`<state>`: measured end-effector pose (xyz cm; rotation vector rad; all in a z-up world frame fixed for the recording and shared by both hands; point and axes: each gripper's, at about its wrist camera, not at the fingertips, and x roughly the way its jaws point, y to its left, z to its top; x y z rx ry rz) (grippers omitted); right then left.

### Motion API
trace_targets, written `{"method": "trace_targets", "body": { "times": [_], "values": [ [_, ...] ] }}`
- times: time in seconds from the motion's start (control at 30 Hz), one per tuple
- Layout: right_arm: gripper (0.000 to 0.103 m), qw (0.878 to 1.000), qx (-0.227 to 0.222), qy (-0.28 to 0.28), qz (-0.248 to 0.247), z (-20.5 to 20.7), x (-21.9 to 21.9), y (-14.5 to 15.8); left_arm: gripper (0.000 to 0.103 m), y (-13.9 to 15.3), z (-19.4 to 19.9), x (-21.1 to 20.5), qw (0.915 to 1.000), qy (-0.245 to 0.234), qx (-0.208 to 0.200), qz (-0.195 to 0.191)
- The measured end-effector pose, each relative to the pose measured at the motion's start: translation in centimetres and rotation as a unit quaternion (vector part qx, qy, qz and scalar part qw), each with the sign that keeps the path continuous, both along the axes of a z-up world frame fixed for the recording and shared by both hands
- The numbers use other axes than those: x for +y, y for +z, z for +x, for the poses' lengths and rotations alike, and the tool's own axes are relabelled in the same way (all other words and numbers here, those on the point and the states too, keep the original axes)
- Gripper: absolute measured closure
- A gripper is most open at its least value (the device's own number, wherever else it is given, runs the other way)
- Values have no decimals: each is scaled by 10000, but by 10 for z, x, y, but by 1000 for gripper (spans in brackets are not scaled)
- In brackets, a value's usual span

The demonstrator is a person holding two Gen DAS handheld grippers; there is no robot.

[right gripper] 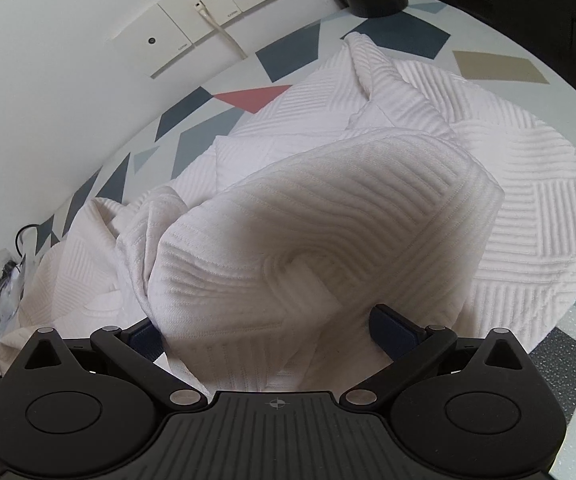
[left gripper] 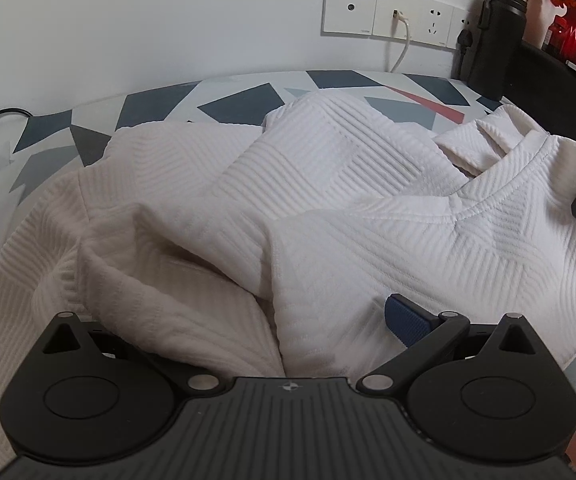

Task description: Fold clothes

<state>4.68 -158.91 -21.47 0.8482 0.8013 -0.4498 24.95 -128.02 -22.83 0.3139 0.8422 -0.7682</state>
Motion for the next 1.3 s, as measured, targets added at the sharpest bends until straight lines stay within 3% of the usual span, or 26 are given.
{"method": "trace_targets", "body": {
  "times": [0.7, 0.83, 1.0, 1.17, 1.2, 1.3],
  "values": [
    [1, 9986, 272, 172, -425, 9, 11, 0, 0, -1, -3, -5, 9998, -61, -65, 152],
    [1, 9936, 617, 426, -840, 21, 23, 0, 0, -3, -5, -3, 9997, -115, -139, 148],
    [1, 9775, 1105, 860, -1579, 35, 49, -4, 0, -4, -6, -3, 9996, -140, -197, 124],
    [1, 9754, 1130, 899, -1664, 36, 53, -3, 0, -3, -6, 3, 9994, -257, -221, 1],
    [1, 9754, 1136, 930, -1644, 36, 52, -2, 1, -1, -5, 6, 9994, -279, -183, -70],
    [1, 9772, 990, 843, -1677, 28, 49, 9, 20, 8, 1, 18, 9993, -239, -125, -257]
  ]
}}
